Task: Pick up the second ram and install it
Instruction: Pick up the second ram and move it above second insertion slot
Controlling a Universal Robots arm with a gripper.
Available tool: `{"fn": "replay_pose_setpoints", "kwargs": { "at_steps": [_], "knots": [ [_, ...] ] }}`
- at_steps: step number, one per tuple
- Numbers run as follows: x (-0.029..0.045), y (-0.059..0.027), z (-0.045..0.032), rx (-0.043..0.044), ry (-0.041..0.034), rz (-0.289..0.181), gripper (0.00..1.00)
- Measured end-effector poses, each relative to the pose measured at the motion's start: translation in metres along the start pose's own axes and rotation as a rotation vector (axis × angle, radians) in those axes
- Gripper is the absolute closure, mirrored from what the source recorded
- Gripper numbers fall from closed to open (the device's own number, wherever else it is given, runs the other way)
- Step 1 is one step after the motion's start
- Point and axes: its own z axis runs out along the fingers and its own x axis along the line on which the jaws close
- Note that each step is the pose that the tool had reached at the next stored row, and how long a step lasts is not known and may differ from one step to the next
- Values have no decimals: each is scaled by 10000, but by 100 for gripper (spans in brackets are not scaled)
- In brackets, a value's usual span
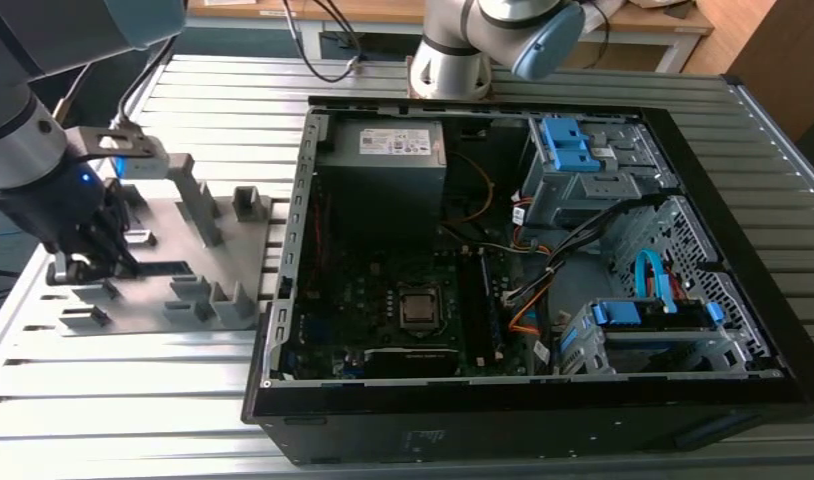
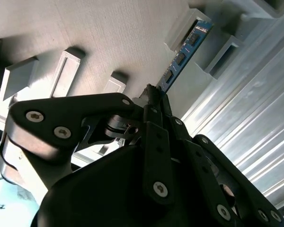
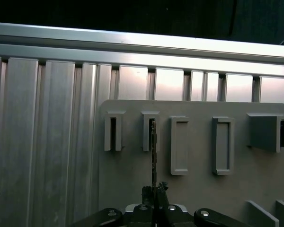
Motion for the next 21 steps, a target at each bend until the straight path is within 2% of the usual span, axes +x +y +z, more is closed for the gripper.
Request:
{"fn": "replay_pose_setpoints", "kwargs": {
  "at_steps": [14, 21],
  "knots": [
    [-7, -2, -142, 0, 0, 0, 86],
    [-12, -3, -244, 0, 0, 0, 86]
  ]
}}
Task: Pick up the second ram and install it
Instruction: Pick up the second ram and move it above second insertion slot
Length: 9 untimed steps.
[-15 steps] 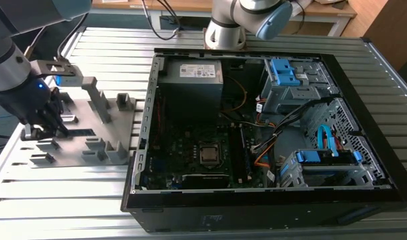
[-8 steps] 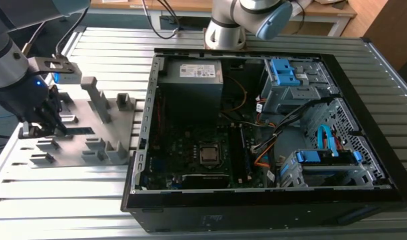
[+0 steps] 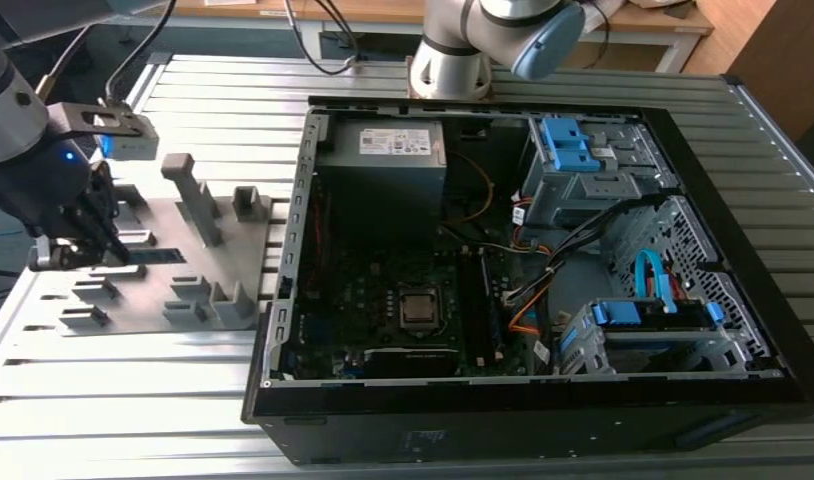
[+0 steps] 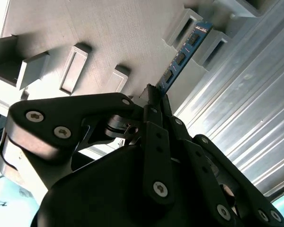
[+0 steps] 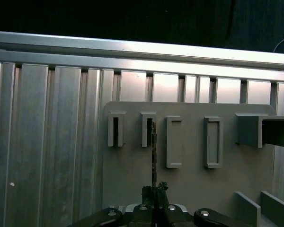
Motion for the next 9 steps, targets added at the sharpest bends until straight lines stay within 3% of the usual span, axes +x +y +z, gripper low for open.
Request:
{"fn": "replay_pose_setpoints", "kwargs": {
  "at_steps": [9],
  "knots": [
    [-4, -1, -89, 0, 0, 0, 86]
  ]
}}
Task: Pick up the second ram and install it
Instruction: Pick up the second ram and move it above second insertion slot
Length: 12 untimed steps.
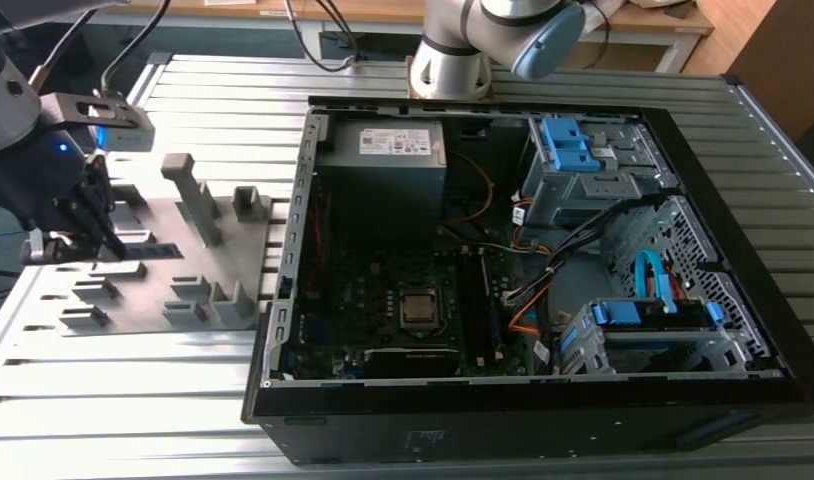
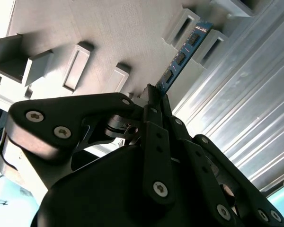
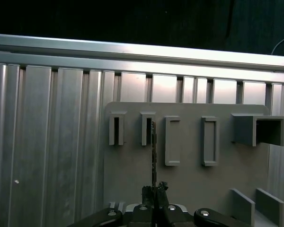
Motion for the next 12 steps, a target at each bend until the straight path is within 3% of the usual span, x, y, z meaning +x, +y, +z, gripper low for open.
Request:
{"fn": "replay_pose_setpoints", "kwargs": {
  "at_steps": [12],
  "knots": [
    [-6, -1, -125, 0, 0, 0, 86]
  ]
}}
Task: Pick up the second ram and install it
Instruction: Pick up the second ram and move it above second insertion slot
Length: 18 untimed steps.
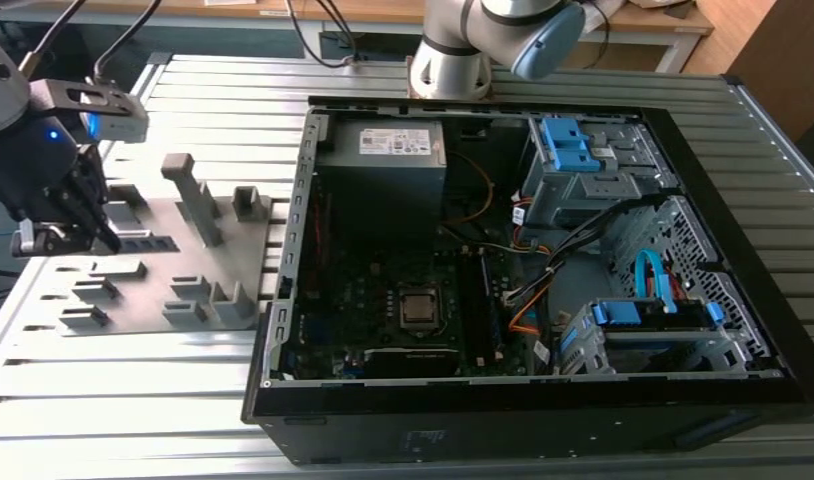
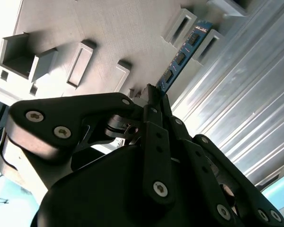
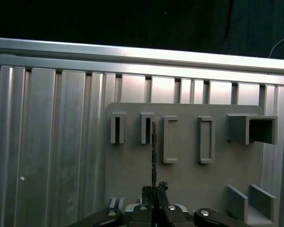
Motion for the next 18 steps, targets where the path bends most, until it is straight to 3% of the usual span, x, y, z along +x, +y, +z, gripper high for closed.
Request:
{"fn": "replay_pose_setpoints", "kwargs": {
  "at_steps": [18],
  "knots": [
    [-10, -2, -201, 0, 0, 0, 86]
  ]
}}
